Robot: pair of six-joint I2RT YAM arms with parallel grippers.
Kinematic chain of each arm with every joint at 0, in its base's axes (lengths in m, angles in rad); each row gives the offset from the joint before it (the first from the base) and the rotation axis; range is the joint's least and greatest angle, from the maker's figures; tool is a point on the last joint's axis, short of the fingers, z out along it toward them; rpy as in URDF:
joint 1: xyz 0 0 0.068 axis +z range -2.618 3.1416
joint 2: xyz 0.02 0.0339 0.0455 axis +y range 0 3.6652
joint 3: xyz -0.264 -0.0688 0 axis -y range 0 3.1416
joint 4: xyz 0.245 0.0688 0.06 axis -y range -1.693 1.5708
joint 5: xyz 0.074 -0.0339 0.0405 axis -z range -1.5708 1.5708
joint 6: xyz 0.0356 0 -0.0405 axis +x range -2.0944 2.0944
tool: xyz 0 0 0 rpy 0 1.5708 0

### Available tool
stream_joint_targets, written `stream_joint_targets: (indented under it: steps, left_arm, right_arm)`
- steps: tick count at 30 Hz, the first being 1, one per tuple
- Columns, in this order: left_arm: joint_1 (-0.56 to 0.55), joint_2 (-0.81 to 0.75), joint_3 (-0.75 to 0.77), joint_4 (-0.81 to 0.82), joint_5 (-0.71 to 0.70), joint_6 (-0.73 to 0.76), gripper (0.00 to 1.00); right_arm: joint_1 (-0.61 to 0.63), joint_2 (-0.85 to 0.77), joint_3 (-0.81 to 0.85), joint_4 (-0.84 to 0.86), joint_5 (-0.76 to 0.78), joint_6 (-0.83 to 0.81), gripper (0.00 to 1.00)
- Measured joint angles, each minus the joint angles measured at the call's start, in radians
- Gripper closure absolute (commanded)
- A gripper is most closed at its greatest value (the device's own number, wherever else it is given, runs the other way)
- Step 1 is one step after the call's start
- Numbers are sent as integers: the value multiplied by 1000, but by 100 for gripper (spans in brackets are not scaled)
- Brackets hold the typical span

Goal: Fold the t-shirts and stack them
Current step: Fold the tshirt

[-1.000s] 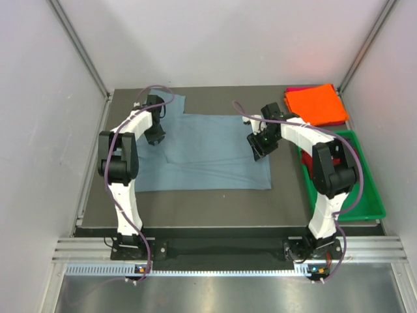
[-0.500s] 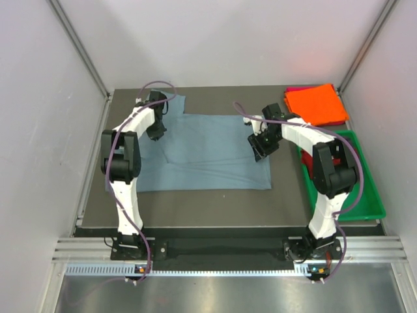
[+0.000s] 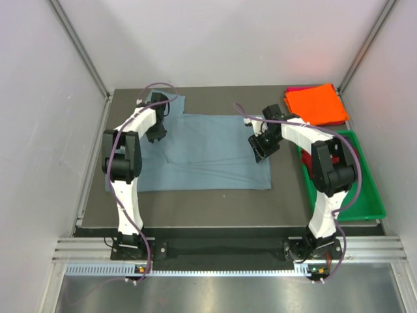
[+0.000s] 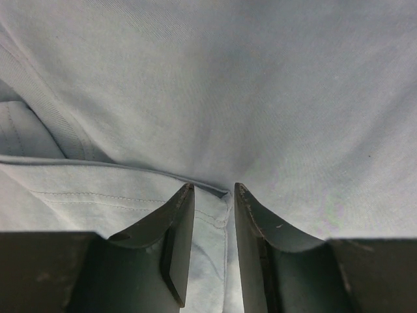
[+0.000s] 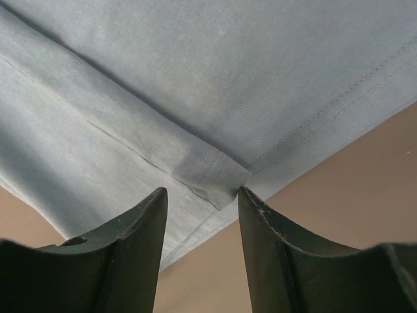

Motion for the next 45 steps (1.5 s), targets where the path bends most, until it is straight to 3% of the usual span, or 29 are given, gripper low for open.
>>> stream_joint_targets:
  steps: [10,12,13,16,21,28,45]
  left_arm:
    - [-6,25,2,-14,-6,-6,68]
    - [-9,25,2,-13,-6,-6,76]
    - [-11,25,2,-13,-6,-9,85]
    - [-18,28,2,-14,-8,-10,100]
    - [-23,29,7,-16,-18,-9,100]
    - [-51,29,40,-19,-42,1,100]
    - [-75,55,132,-68,-112,-1,100]
  right_arm:
    - [0,9,0,0,1,0,51]
    - [-1,9,0,0,2,0,51]
    - [-1,9,0,0,3,1,51]
    - [-1,9,0,0,5,0,55]
    - [-2,9,0,0,13,0,69]
    - [-6,9,0,1,38,3,99]
    - [-7,7,-12,2,107,73,100]
